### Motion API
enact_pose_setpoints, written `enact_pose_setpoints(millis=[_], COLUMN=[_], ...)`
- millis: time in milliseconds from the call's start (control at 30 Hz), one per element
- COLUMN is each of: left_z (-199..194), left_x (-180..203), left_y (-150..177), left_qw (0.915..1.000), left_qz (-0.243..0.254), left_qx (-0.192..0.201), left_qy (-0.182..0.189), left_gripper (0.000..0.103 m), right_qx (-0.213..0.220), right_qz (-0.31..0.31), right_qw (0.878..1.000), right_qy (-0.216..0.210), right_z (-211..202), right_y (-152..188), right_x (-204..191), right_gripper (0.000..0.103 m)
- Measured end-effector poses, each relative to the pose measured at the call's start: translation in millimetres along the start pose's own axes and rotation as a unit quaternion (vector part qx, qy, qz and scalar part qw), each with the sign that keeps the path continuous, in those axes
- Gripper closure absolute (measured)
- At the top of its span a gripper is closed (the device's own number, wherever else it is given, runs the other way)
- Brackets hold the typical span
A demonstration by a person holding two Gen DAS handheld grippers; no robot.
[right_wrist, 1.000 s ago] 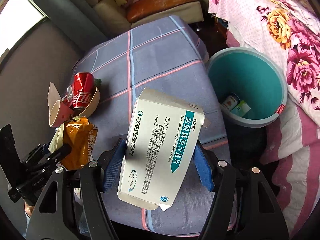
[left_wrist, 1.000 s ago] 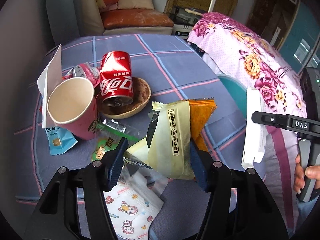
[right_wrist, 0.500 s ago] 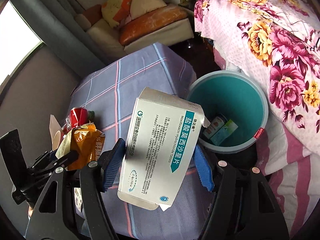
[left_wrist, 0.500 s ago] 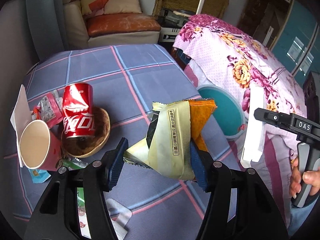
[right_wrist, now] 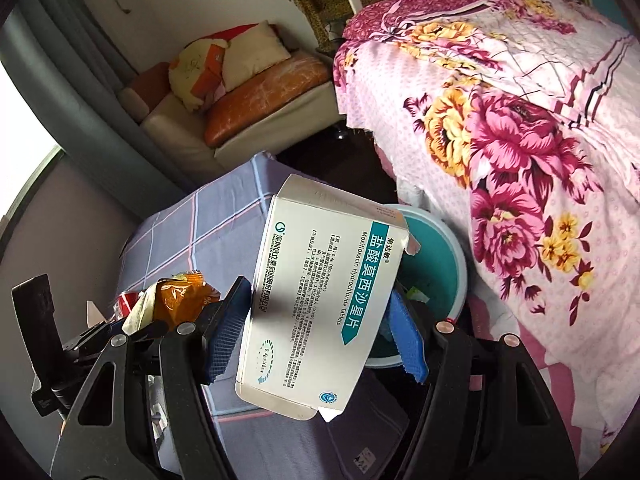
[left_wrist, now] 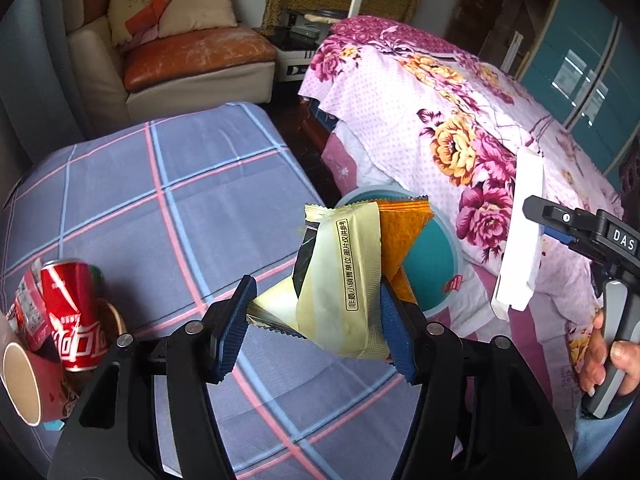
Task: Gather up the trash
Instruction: 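Carry box and wrapper over the wastebasket and open both grippers to drop them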
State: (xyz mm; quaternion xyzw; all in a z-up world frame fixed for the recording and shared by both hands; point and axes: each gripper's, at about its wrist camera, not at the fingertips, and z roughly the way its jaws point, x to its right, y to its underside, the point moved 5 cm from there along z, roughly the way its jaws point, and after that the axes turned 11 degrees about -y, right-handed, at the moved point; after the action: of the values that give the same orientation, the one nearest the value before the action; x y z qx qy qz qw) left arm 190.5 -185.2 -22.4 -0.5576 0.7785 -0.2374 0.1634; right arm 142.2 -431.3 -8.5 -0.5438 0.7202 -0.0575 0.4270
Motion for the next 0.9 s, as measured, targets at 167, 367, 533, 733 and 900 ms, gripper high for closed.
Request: enact_pose_setpoints(millis=[167, 367, 533, 733, 900], left_z=[25.6, 52.7, 71.5, 91.6, 100.4], left_x=[28.5, 52.3, 66.5, 76.9, 84.0], left_y=[-15.6, -26.1, -28.9, -29.0, -30.3], left_qw=[0.9996, 0.9985, 0.9973, 0.9960, 0.9954], left_qz=[0.021, 0.043, 0.058, 0.064, 0.068], left_qx=[-0.015, -0.033, -0.045, -0.061, -0.066], left_qy=[0.007, 0.009, 0.010, 0.013, 0.016], left_gripper=[0.042, 0.042, 0.042, 0.041, 0.039], right_qx=[0.005, 0.005, -0.003, -0.009, -0.010], right_qz=[0.013, 0.028, 0.034, 0.037, 0.039], right_qw=[1.000, 1.000, 0.999, 0.999, 0.999], right_qy=[0.007, 0.007, 0.011, 0.018, 0.024], right_z=[2.2, 13.4, 23.5, 27.5, 28.3], right_y=[-13.9, -23.6, -26.7, -28.1, -28.5], right_x=[23.1, 43.9, 56.7, 66.8, 74.3], right_gripper=[0.039, 0.039, 0.039, 0.039, 0.039])
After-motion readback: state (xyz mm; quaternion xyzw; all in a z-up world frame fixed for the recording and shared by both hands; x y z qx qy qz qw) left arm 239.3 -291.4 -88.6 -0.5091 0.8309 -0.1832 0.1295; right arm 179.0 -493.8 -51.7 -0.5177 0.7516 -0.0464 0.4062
